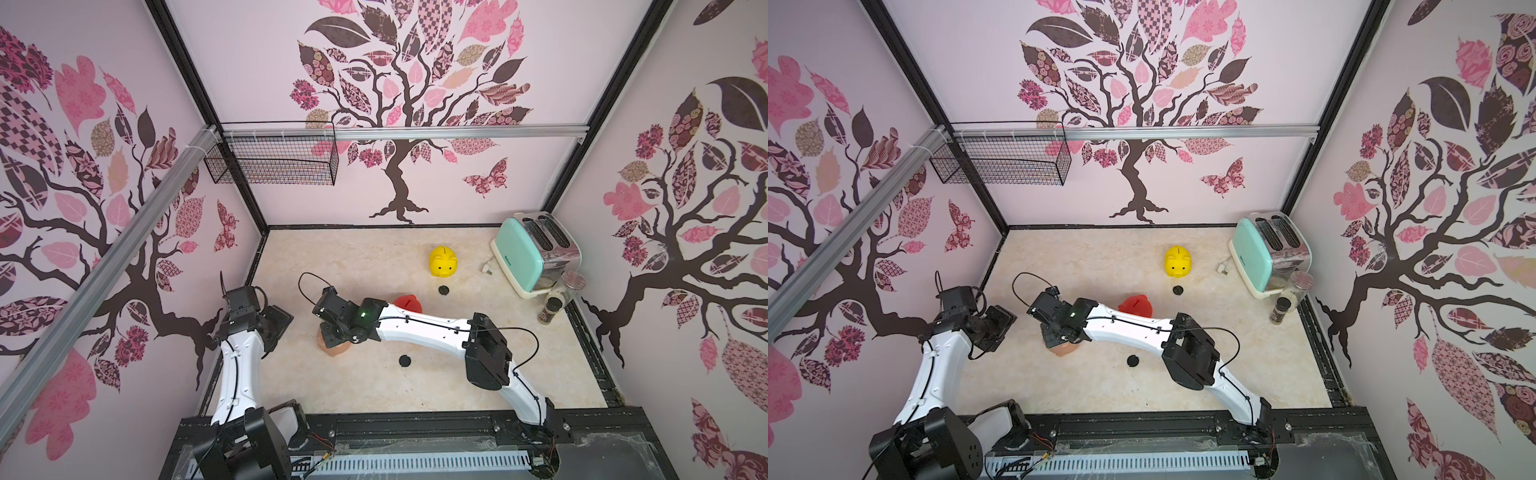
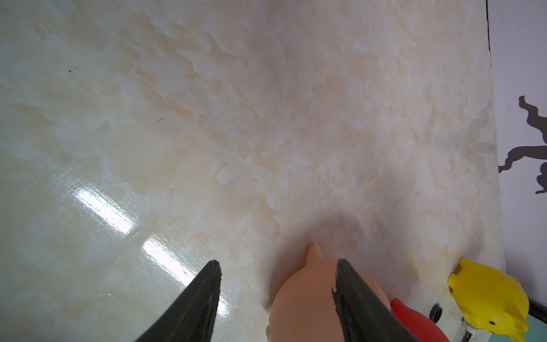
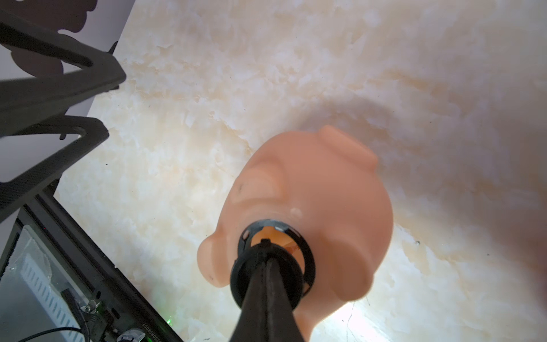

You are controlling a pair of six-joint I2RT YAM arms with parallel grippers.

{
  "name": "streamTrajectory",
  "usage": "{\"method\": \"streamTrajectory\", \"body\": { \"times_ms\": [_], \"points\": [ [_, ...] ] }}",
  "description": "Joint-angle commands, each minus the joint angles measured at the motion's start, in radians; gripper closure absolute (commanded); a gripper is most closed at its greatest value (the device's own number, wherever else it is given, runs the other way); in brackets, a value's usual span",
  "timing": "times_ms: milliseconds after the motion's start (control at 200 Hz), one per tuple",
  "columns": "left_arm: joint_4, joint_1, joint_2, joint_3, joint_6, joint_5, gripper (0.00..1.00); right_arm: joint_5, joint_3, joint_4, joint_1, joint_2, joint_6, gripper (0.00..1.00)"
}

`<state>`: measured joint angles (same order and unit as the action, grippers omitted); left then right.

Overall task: Close piggy banks
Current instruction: Insert the knob into the piggy bank.

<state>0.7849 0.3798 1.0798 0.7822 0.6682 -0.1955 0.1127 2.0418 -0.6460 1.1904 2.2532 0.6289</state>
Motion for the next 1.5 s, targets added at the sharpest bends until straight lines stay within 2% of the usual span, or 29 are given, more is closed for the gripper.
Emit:
{"method": "streamTrajectory", "body": {
  "times_ms": [0,330,925,1495],
  "points": [
    [0.002,0.005,-0.015,0.005,-0.014,-0.002,0.36,0.030,0.045,-0.030,0.006,0.022,-0.011,1.00],
    [0.001,0.004,-0.017,0.003,-0.016,-0.004,0.36,0.039,0.066,-0.054,0.011,0.063,-0.028,1.00],
    [-0.003,0.005,-0.018,-0.001,-0.016,-0.007,0.35,0.141,0.157,-0.152,0.037,0.134,-0.099,1.00],
    [-0.007,0.005,-0.012,-0.003,-0.015,-0.019,0.36,0.232,0.150,-0.158,0.049,0.158,-0.192,1.00]
  ]
}}
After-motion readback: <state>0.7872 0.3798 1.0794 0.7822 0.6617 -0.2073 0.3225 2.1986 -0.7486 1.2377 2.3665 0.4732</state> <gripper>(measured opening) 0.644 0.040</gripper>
